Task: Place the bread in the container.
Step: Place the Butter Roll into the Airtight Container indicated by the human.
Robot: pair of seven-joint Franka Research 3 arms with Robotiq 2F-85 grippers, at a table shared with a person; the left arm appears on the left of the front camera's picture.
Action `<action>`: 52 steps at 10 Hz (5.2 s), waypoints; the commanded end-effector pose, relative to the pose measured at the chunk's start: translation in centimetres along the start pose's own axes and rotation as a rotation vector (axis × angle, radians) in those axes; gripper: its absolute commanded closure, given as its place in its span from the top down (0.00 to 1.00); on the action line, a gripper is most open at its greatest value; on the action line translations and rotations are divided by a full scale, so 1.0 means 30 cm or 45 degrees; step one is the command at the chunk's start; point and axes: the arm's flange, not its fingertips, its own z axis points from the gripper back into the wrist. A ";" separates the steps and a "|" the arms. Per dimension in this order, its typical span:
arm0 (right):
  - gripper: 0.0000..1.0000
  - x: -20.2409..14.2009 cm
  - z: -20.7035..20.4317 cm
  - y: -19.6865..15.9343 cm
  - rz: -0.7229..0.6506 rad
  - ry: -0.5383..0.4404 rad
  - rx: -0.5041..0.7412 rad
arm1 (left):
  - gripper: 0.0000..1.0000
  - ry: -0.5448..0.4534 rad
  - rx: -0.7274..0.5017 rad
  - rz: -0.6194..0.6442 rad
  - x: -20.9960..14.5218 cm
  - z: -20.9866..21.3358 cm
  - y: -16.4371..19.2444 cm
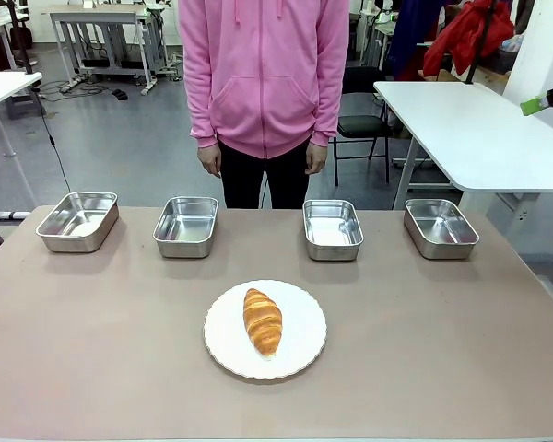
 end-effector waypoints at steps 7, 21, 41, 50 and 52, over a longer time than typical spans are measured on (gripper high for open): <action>1.00 0.003 0.000 0.004 0.003 -0.011 0.003 | 1.00 -0.008 -0.011 -0.001 0.000 0.005 0.000; 1.00 0.003 0.000 0.004 0.003 -0.011 0.003 | 1.00 -0.008 -0.011 -0.001 0.000 0.005 0.000; 1.00 0.003 0.000 0.004 0.003 -0.011 0.003 | 1.00 -0.008 -0.011 -0.001 0.000 0.005 0.000; 1.00 0.003 0.000 0.004 0.003 -0.011 0.003 | 1.00 -0.008 -0.011 -0.001 0.000 0.005 0.000; 1.00 0.003 0.000 0.004 0.003 -0.011 0.003 | 1.00 -0.008 -0.011 -0.001 0.000 0.005 0.000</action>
